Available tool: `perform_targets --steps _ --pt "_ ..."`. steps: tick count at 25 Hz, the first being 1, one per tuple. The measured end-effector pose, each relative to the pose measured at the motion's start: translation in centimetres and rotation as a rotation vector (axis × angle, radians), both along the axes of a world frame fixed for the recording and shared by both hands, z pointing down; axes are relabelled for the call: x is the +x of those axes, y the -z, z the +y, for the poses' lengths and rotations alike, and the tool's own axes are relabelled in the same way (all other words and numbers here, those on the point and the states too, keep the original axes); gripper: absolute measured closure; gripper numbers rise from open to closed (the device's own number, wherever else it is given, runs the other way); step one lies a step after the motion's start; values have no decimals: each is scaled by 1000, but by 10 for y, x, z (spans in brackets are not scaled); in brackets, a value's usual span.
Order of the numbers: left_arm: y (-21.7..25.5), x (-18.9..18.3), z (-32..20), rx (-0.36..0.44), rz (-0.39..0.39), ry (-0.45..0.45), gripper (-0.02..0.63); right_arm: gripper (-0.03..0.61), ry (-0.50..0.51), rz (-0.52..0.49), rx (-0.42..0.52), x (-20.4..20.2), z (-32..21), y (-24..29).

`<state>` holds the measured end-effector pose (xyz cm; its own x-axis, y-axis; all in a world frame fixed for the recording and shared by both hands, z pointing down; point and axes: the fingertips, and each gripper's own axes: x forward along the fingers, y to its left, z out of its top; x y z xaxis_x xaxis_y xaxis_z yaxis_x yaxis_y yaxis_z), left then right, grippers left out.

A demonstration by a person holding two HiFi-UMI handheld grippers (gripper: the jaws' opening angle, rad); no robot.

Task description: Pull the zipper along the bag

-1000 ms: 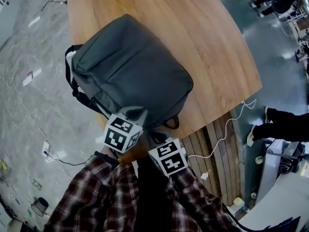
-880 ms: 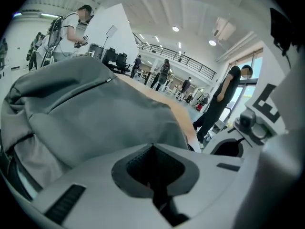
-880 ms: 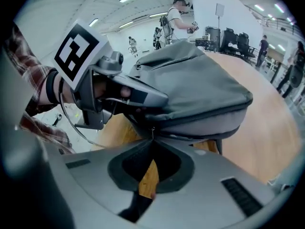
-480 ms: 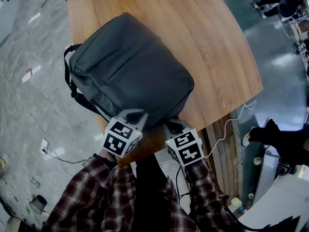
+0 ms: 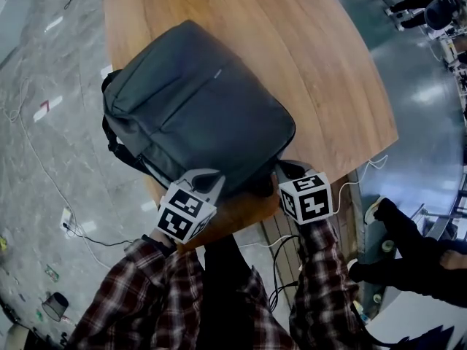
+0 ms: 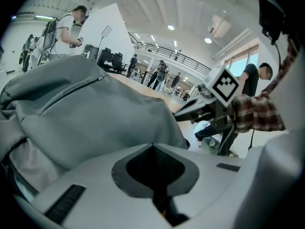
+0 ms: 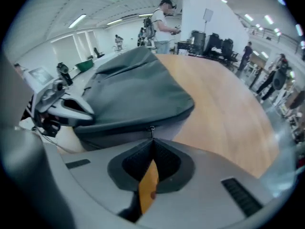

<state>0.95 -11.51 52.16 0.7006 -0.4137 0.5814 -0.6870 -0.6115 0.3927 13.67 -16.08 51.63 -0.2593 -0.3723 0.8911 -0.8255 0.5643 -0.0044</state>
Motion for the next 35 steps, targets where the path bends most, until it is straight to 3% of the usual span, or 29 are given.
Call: perform_targets --steps 3,6,11,14,16,18,20,23,24,25,26,29,30,32,35 --pt "-2 -2 2 6 -4 -11 603 568 -116 -1 18 39 -39 -1" --pt "-1 -2 3 -2 -6 -11 603 568 -111 21 -1 48 -54 -7" --pt "-4 -6 6 -14 -19 -86 603 569 -137 16 -39 53 -27 -19" --pt "-8 -19 -2 -28 -63 -145 603 569 -155 2 -72 54 6 -25" --pt "-9 -32 -16 -48 -99 -138 603 569 -155 -27 -99 47 33 -27" --pt "-10 -46 -35 -49 -165 -123 603 569 -143 -68 -123 32 62 -26" --pt "-10 -60 -55 -4 -302 -122 603 569 -119 -123 -142 8 87 -25" --pt "6 -79 -85 141 -586 -26 603 569 -99 -226 -164 -37 109 -24" --pt "20 -81 -93 197 -623 38 603 569 -99 -256 -170 -53 113 -24" --pt "36 -76 -96 233 -592 91 603 569 -99 -282 -176 -68 116 -24" --pt "50 -62 -94 232 -498 123 603 569 -99 -306 -181 -81 118 -24" --pt "60 -2 -69 51 -102 125 603 569 -86 -356 -192 -112 119 -23" --pt "54 11 -61 -10 -11 121 603 569 -69 -355 -191 -119 119 -22" --pt "34 22 -51 -63 47 109 603 569 -28 -328 -181 -127 120 -23" --pt "14 28 -43 -26 -21 35 603 569 13 -290 -159 -122 118 -25"
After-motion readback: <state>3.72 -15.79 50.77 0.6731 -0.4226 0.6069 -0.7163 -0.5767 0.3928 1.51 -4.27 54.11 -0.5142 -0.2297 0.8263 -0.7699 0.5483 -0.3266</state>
